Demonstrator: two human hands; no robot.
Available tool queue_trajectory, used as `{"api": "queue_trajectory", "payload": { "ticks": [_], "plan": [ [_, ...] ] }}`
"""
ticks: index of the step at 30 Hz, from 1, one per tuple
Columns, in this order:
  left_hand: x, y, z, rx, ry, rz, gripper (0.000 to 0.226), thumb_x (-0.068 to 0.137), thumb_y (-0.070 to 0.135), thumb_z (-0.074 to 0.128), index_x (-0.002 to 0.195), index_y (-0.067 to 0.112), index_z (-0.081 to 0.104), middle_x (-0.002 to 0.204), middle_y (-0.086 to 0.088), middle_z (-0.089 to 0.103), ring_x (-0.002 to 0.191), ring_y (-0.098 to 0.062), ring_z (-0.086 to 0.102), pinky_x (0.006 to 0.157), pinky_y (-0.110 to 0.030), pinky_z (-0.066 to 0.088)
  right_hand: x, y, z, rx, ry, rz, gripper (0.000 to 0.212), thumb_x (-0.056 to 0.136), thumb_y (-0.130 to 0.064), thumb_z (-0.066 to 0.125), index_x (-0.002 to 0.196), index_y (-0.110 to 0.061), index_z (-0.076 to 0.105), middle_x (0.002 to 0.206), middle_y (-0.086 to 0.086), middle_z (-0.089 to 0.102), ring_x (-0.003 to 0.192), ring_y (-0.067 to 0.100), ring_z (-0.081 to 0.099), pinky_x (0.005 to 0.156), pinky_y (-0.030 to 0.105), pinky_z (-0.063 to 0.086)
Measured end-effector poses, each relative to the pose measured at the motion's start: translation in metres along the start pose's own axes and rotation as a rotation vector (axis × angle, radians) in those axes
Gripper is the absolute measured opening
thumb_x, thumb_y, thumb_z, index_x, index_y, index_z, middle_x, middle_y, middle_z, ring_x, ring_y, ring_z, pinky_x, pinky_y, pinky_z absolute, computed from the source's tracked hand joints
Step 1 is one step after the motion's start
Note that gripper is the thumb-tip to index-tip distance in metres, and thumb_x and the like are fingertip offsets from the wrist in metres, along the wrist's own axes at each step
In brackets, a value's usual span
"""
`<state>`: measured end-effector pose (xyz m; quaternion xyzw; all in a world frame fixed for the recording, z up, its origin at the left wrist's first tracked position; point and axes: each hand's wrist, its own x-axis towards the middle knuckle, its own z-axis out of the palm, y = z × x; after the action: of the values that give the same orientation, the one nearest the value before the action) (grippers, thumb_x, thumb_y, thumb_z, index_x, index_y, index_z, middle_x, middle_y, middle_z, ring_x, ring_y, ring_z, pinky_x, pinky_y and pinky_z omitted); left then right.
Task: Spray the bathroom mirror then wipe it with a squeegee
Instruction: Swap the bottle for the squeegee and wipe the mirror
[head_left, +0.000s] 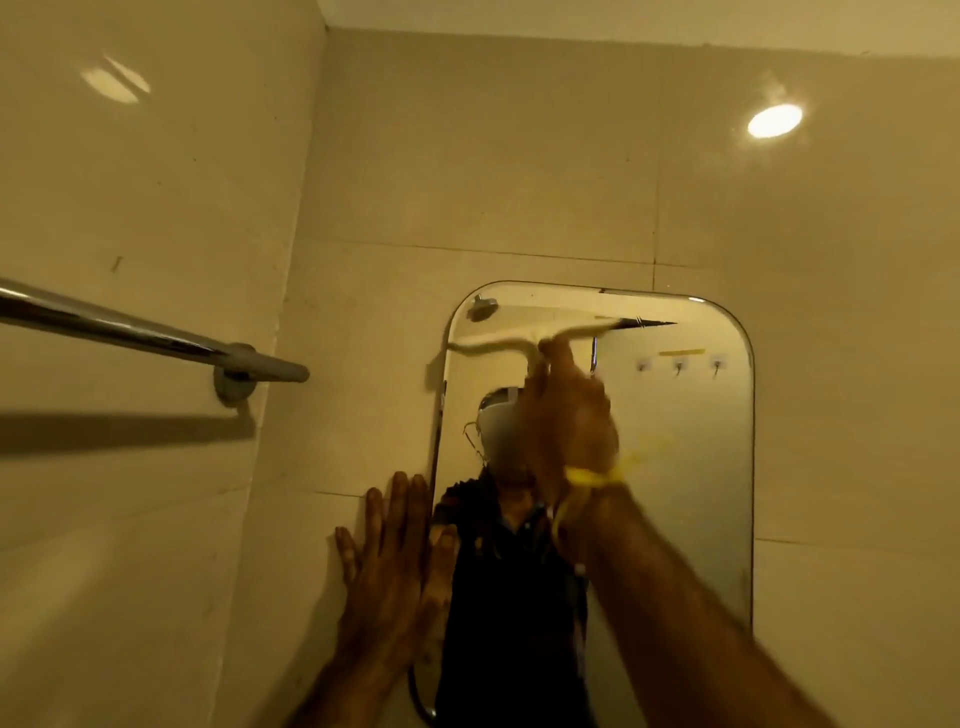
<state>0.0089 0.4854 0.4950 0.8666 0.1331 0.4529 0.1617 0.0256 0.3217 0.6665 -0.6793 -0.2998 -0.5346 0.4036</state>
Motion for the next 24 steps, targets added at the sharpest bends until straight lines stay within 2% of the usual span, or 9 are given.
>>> {"api": "queue_trajectory", "payload": {
  "ticks": [4, 6, 8, 11, 13, 16, 18, 20, 24],
  "plan": [
    [0.001, -0.008, -0.004, 0.044, -0.043, 0.006, 0.068, 0.086, 0.070, -0.011, 0.144, 0.045, -0.036, 0.151, 0.022, -0.045, 0.143, -0.011, -0.041, 0.119, -0.056, -0.019, -0.138, 0.037, 0.000, -0.053, -0.148, -0.032, 0.041, 0.102, -0.033, 0.033, 0.133, -0.017, 0.055, 0.102, 0.010, 0.071, 0.080, 0.020, 0.071, 0.067, 0.035, 0.061],
    [0.001, -0.008, -0.003, 0.057, -0.036, 0.003, 0.067, 0.088, 0.069, -0.009, 0.145, 0.044, -0.035, 0.152, 0.019, -0.044, 0.143, -0.012, -0.040, 0.119, -0.055, -0.018, -0.172, 0.045, -0.013, -0.041, -0.206, 0.030, 0.049, 0.101, -0.036, 0.024, 0.133, -0.017, 0.056, 0.103, 0.011, 0.071, 0.076, 0.022, 0.072, 0.062, 0.034, 0.061],
    [0.000, -0.005, 0.000, 0.083, -0.003, -0.002, 0.069, 0.089, 0.070, -0.009, 0.145, 0.042, -0.037, 0.155, 0.016, -0.042, 0.142, -0.014, -0.041, 0.118, -0.055, -0.019, -0.141, 0.048, -0.026, 0.007, -0.159, 0.107, 0.042, 0.100, -0.039, 0.025, 0.132, -0.025, 0.050, 0.085, 0.004, 0.068, 0.065, 0.014, 0.067, 0.054, 0.032, 0.059],
    [-0.004, 0.007, 0.011, 0.126, 0.067, -0.043, 0.077, 0.088, 0.073, -0.008, 0.150, 0.033, -0.032, 0.160, 0.006, -0.036, 0.148, -0.023, -0.032, 0.118, -0.059, -0.014, -0.036, 0.054, -0.040, 0.076, 0.031, 0.200, 0.014, 0.099, -0.030, 0.043, 0.107, -0.023, 0.051, 0.068, -0.006, 0.059, 0.058, 0.012, 0.063, 0.047, 0.033, 0.056],
    [-0.005, 0.015, 0.017, 0.155, 0.125, -0.064, 0.082, 0.090, 0.073, -0.007, 0.156, 0.026, -0.016, 0.165, -0.002, -0.022, 0.153, -0.032, -0.017, 0.117, -0.064, -0.005, 0.030, 0.051, -0.052, 0.078, 0.110, 0.249, 0.011, 0.099, -0.024, 0.044, 0.100, -0.021, 0.054, 0.069, -0.008, 0.056, 0.068, 0.020, 0.066, 0.052, 0.029, 0.050],
    [-0.005, 0.018, 0.020, 0.192, 0.138, -0.079, 0.082, 0.094, 0.069, 0.003, 0.158, 0.018, -0.002, 0.168, -0.006, -0.006, 0.154, -0.036, -0.004, 0.116, -0.068, 0.002, 0.049, 0.053, -0.053, 0.018, 0.156, 0.233, 0.015, 0.096, -0.021, 0.046, 0.106, -0.017, 0.058, 0.086, 0.007, 0.064, 0.081, 0.029, 0.065, 0.061, 0.034, 0.050],
    [-0.004, 0.015, 0.020, 0.226, 0.133, -0.073, 0.080, 0.095, 0.066, 0.007, 0.160, 0.019, 0.000, 0.169, -0.005, -0.006, 0.155, -0.034, -0.003, 0.117, -0.066, 0.001, 0.017, 0.056, -0.048, 0.023, 0.169, 0.221, 0.019, 0.097, -0.022, 0.045, 0.111, -0.017, 0.057, 0.088, 0.008, 0.066, 0.078, 0.027, 0.066, 0.059, 0.035, 0.053],
    [-0.003, 0.010, 0.019, 0.210, 0.107, -0.063, 0.081, 0.094, 0.067, 0.004, 0.160, 0.022, -0.004, 0.168, -0.002, -0.012, 0.154, -0.032, -0.008, 0.117, -0.063, -0.004, -0.043, 0.059, -0.043, 0.025, 0.129, 0.225, 0.021, 0.099, -0.026, 0.043, 0.117, -0.021, 0.052, 0.075, -0.001, 0.064, 0.064, 0.019, 0.066, 0.050, 0.033, 0.056],
    [0.001, 0.005, 0.010, 0.123, 0.027, -0.043, 0.076, 0.096, 0.068, 0.009, 0.158, 0.030, -0.015, 0.165, 0.005, -0.024, 0.152, -0.027, -0.020, 0.118, -0.063, -0.007, -0.186, 0.055, -0.042, 0.002, -0.180, 0.256, 0.034, 0.101, -0.030, 0.038, 0.133, -0.027, 0.044, 0.085, 0.005, 0.069, 0.068, 0.022, 0.069, 0.058, 0.040, 0.060]
  ]
}}
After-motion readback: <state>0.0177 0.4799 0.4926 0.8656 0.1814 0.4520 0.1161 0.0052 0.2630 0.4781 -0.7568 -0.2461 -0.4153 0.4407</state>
